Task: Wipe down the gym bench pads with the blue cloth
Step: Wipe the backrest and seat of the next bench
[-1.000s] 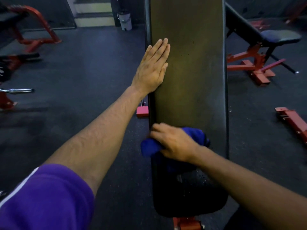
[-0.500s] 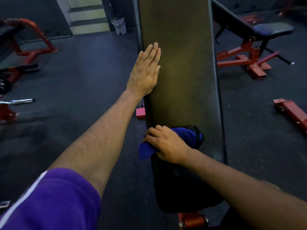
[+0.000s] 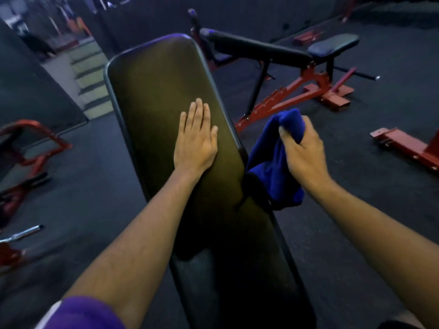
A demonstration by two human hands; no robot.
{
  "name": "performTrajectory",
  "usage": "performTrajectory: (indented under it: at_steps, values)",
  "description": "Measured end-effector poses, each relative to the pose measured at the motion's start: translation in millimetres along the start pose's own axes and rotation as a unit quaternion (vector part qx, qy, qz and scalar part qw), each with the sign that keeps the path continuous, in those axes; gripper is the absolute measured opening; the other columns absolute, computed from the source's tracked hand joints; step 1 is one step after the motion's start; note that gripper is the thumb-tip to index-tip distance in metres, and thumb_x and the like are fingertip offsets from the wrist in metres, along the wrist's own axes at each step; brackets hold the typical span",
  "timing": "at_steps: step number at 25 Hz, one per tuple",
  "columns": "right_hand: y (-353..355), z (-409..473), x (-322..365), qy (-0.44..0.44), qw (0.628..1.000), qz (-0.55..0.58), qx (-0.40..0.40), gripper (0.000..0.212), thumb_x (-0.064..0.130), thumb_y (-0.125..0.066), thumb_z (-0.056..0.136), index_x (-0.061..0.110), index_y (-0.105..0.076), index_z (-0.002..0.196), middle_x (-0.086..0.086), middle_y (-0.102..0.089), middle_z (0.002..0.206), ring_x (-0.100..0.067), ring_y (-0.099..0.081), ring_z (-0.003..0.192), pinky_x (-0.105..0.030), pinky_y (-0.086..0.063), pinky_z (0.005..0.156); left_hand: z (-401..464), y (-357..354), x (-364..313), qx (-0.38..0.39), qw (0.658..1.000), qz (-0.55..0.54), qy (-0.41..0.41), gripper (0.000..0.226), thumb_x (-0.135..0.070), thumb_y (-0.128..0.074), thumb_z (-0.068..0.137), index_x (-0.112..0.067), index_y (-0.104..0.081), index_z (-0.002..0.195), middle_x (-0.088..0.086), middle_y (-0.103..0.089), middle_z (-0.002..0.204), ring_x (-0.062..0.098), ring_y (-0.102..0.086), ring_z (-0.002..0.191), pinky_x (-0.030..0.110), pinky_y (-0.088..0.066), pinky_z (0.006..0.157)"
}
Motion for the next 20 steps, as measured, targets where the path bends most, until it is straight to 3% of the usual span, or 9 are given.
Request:
performTrajectory:
  at_steps: [3,5,8,11,13,15,17,20]
  values:
    - [-32,30,-5,0.025,0.998,0.025,0.048,0.013,0.025,-0.057,0.099,0.027,-0.057,0.112,0.011,-0.064,0.1,0.007,-0.057,0.089,-0.006,-0.04,0.08,0,-11,-3,0.003,0.999,0.034,0.002,0.061,-0.039,-0.021,0.108,-0.011,-0.018,0.162,0.01,-0.014,0.171,0.021,-0.008,0.158,0.041,-0.002,0.128]
    - [-71,48,-3,0.043,0.994,0.046,0.087,0.024,0.024,-0.056,0.099,0.022,-0.056,0.123,0.004,-0.063,0.117,-0.006,-0.057,0.108,-0.017,-0.042,0.094,1,-12,-2,-0.009,0.999,0.048,-0.001,0.061,-0.038,-0.021,0.107,-0.01,-0.021,0.161,0.011,-0.017,0.17,0.022,-0.012,0.158,0.041,-0.005,0.128]
    - [-110,62,-11,-0.012,0.986,0.041,0.16,0.032,0.033,-0.055,0.1,0.022,-0.054,0.129,0.002,-0.063,0.122,-0.014,-0.057,0.114,-0.027,-0.041,0.092,4,-16,-2,-0.02,0.998,0.057,-0.001,0.06,-0.037,-0.023,0.108,-0.009,-0.024,0.16,0.012,-0.02,0.169,0.023,-0.015,0.157,0.042,-0.008,0.127]
    - [-111,52,-28,-0.019,0.981,0.031,0.189,0.038,0.037,-0.059,0.097,0.025,-0.052,0.133,0.003,-0.062,0.127,-0.011,-0.055,0.115,-0.02,-0.035,0.084,5,-18,-1,-0.025,0.998,0.06,0.003,0.059,-0.036,-0.025,0.108,-0.007,-0.026,0.16,0.013,-0.021,0.169,0.024,-0.016,0.157,0.042,-0.008,0.128]
    - [-98,35,-38,-0.014,0.981,0.032,0.191,0.048,0.034,-0.059,0.098,0.027,-0.046,0.143,0.004,-0.054,0.141,-0.009,-0.048,0.126,-0.017,-0.033,0.092,5,-17,-5,-0.017,0.998,0.064,0.005,0.059,-0.035,-0.025,0.108,-0.007,-0.025,0.16,0.014,-0.021,0.169,0.025,-0.016,0.157,0.042,-0.008,0.128]
    - [-83,6,-51,-0.022,0.98,0.042,0.195,0.055,0.031,-0.059,0.098,0.027,-0.04,0.15,0.009,-0.045,0.15,0.002,-0.039,0.129,-0.012,-0.03,0.102,3,-15,-9,-0.013,0.998,0.067,0.011,0.059,-0.035,-0.025,0.108,-0.007,-0.024,0.161,0.013,-0.019,0.169,0.024,-0.014,0.157,0.041,-0.007,0.128]
    - [-64,-34,-70,-0.043,0.976,0.054,0.205,0.057,0.029,-0.058,0.099,0.027,-0.037,0.152,0.016,-0.041,0.149,0.016,-0.029,0.124,0.001,-0.022,0.101,2,-13,-9,0.005,0.998,0.062,0.018,0.059,-0.035,-0.023,0.108,-0.008,-0.02,0.161,0.011,-0.015,0.17,0.023,-0.01,0.158,0.039,-0.003,0.128]
    - [-28,-91,-104,-0.073,0.972,0.046,0.217,0.057,0.033,-0.057,0.099,0.031,-0.037,0.151,0.024,-0.038,0.146,0.012,-0.032,0.131,-0.013,-0.025,0.11,-2,-9,-13,0.021,0.998,0.06,0.025,0.06,-0.037,-0.021,0.109,-0.009,-0.015,0.162,0.011,-0.01,0.171,0.022,-0.006,0.158,0.039,-0.001,0.129]
Point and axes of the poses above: each hand's wrist, its own z-axis towards the middle knuckle, its own y-axis out of the back of the hand, x = y × z, the point moved 3 cm from there along z, towards the middle knuckle
